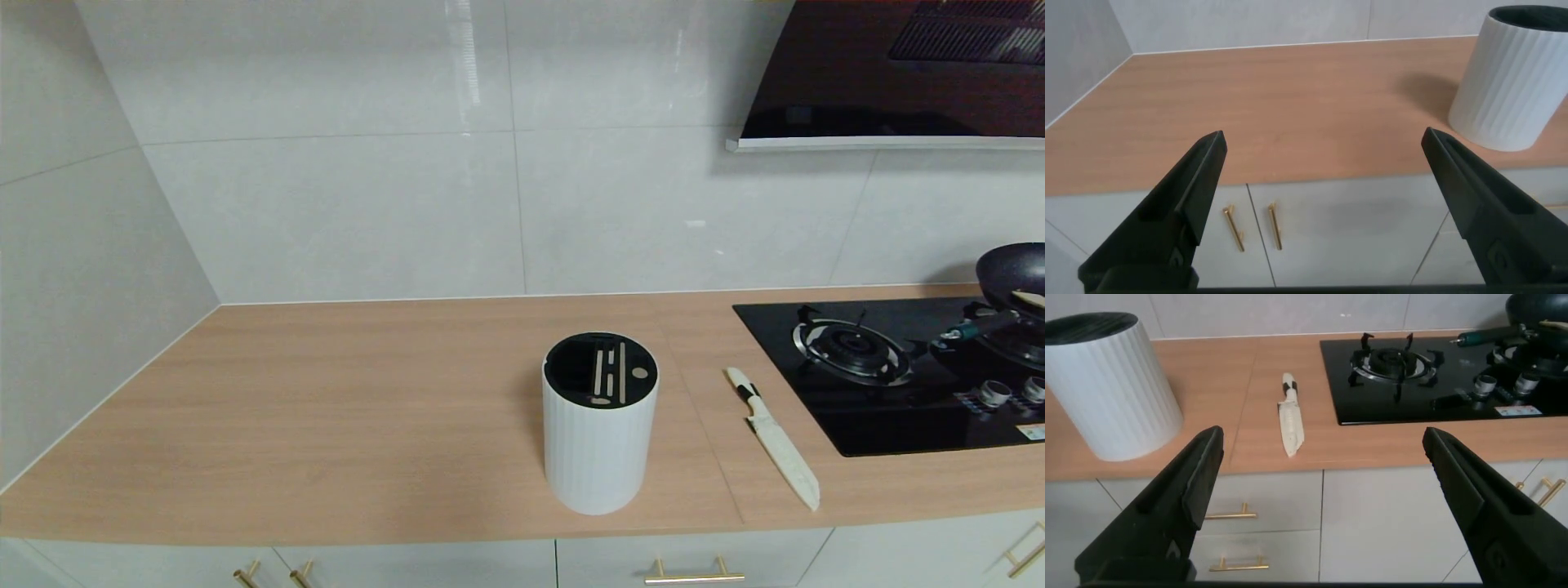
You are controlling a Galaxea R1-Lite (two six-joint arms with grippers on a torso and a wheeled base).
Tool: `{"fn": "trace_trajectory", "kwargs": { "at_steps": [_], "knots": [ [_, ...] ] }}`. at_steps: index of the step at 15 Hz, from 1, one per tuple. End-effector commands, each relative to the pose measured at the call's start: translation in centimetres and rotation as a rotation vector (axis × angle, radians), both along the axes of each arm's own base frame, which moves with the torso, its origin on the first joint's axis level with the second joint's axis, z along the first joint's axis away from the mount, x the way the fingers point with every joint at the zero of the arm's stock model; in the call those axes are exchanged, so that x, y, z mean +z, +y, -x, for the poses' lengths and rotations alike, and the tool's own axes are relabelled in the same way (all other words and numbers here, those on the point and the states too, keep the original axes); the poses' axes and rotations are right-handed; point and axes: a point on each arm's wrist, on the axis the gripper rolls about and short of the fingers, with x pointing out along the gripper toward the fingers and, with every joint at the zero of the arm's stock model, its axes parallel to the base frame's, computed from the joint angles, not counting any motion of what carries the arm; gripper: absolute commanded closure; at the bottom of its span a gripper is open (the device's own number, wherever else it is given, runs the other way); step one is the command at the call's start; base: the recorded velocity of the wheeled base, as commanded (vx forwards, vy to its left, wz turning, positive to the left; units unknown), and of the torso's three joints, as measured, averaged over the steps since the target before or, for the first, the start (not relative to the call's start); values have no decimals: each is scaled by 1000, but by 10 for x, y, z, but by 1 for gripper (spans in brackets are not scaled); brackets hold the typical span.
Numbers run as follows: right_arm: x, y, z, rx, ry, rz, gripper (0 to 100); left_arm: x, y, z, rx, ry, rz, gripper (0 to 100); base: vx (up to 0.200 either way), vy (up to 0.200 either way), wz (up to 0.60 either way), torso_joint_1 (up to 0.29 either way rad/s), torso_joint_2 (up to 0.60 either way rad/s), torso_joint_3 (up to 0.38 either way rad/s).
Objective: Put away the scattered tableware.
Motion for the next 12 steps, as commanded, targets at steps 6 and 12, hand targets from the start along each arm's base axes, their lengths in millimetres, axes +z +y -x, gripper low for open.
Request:
{"fn": "trace_trajectory", "kwargs": {
  "at_steps": [6,12],
  "knots": [
    [76,1,-8,42,-8,-21,0,0,0,0,0,-1,0,0,0,0,0,0,0,0],
    [131,8,-143,125,427,-8,0,0,0,0,1,-1,0,0,0,0,0,0,0,0]
  ]
}}
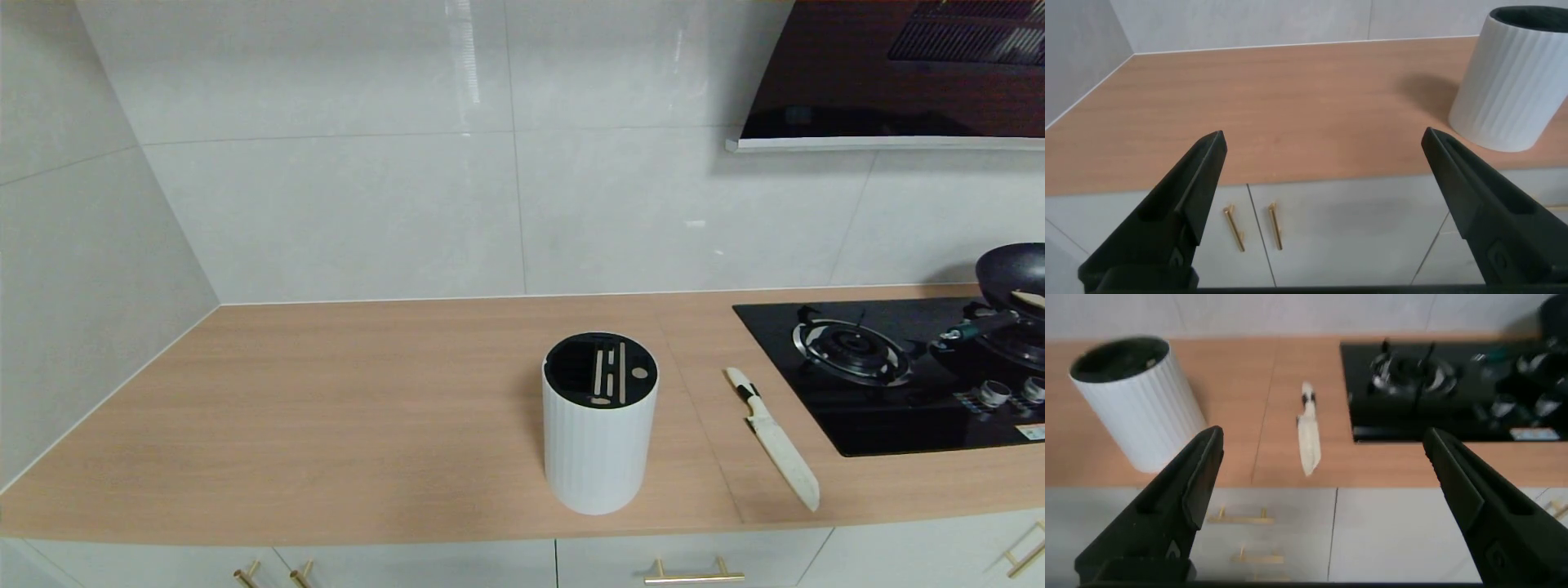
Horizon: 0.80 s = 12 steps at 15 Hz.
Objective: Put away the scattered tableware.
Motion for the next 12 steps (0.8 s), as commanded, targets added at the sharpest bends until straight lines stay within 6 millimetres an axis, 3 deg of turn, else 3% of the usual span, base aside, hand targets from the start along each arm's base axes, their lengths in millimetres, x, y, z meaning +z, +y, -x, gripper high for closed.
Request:
{"fn": "trace_trajectory", "kwargs": {
  "at_steps": [1,3,5,8,12],
  "knots": [
    [17,12,-110,78,295,11,0,0,0,0,-1,0,0,0,0,0,0,0,0,0],
    [4,23,-179,100,438,34,0,0,0,0,1,0,0,0,0,0,0,0,0,0],
    [-11,27,-220,106,508,40,0,0,0,0,1,0,-1,0,0,0,0,0,0,0],
    [-53,33,-269,105,616,48,0,0,0,0,-1,0,-1,0,0,0,0,0,0,0],
    [-106,38,-315,93,591,65,0,0,0,0,1,-2,0,0,0,0,0,0,0,0]
  ]
}}
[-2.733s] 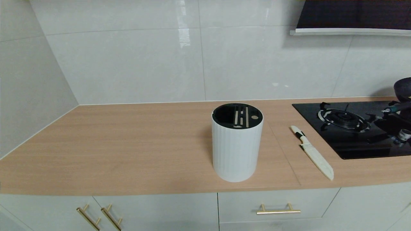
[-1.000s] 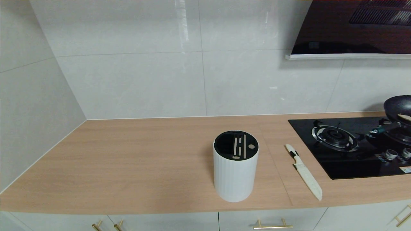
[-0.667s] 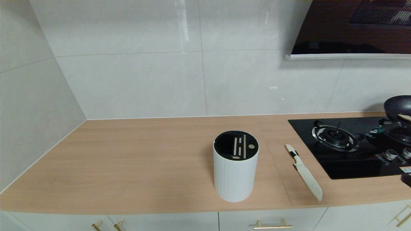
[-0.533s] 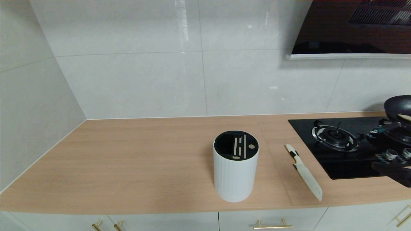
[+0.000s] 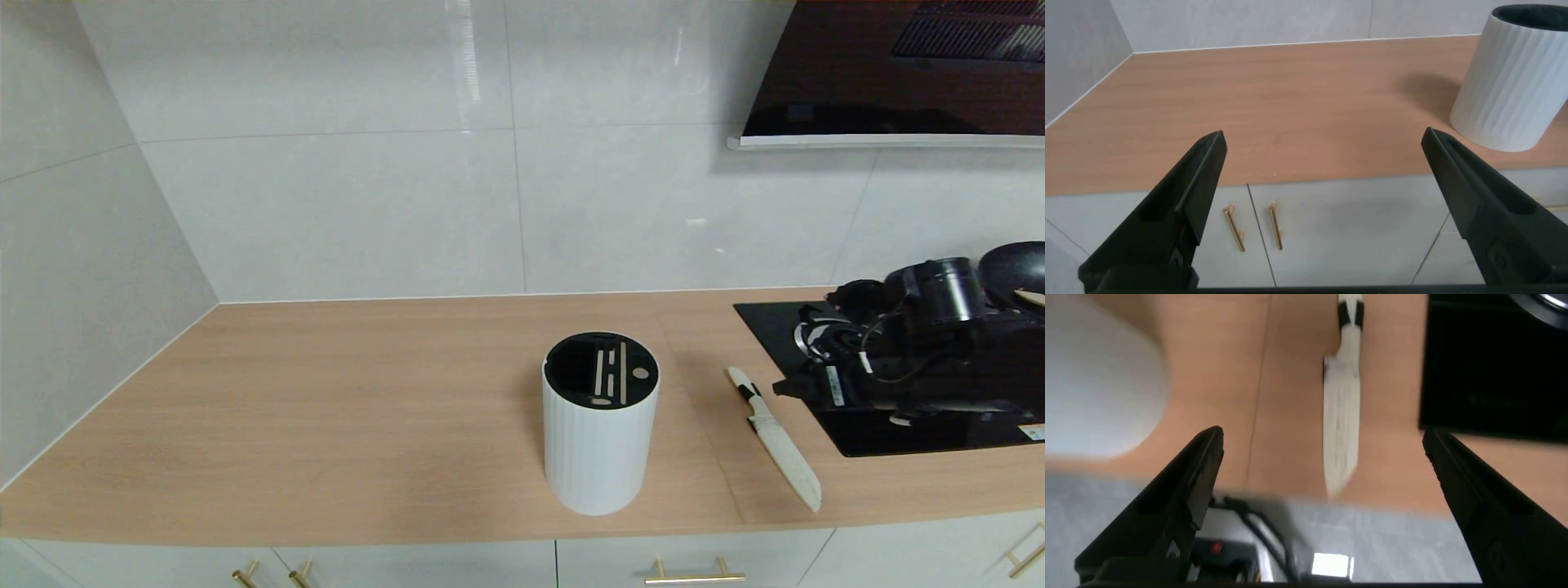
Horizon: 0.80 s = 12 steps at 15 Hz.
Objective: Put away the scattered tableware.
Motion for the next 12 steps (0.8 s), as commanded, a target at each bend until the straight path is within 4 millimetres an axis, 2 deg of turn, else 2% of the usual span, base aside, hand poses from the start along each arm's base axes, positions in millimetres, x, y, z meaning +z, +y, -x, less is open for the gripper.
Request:
{"fn": "trace_trajectory", "kwargs": {
  "at_steps": [1,3,7,12],
  "knots": [
    [-64,5,-39,-2,85,20,0,0,0,0,1,0,-1,0,0,0,0,0,0,0],
    [-85,4,-51,-30,90,46,0,0,0,0,1,0,-4,0,0,0,0,0,0,0],
    [-109,5,-61,-34,111,50,0,0,0,0,1,0,-4,0,0,0,0,0,0,0],
    [-119,-3,-65,-54,111,46,0,0,0,0,1,0,-5,0,0,0,0,0,0,0]
  ]
}}
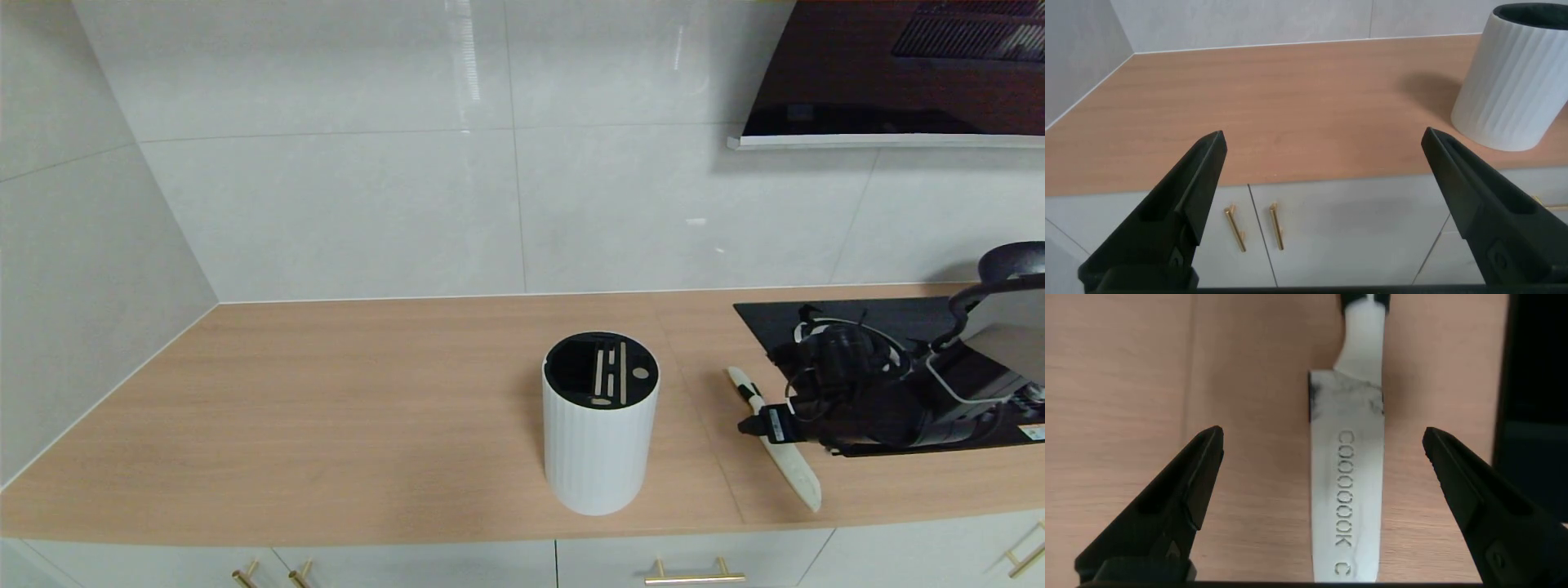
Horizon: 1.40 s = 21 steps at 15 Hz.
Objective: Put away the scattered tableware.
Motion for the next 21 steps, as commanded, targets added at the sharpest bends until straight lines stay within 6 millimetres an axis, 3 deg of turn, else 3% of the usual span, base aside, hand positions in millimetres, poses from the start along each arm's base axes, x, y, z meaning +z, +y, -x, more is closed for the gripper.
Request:
{"fn": "trace_trajectory", "kwargs": {
  "at_steps": [1,5,19,20,21],
  "knots": [
    [-11,-1,-2,-4,8,2,0,0,0,0,0,0,-1,0,0,0,0,0,0,0],
    [-24,0,-7,-5,-20,1,0,0,0,0,0,0,-1,0,0,0,0,0,0,0],
    [-37,-5,-15,-16,-87,-4,0,0,0,0,0,0,-1,0,0,0,0,0,0,0],
    [-37,-7,-15,-21,-86,-3,100,0,0,0,2,0,-1,0,0,0,0,0,0,0],
    [-37,-8,-16,-23,-86,-4,100,0,0,0,2,0,-1,0,0,0,0,0,0,0]
  ]
}}
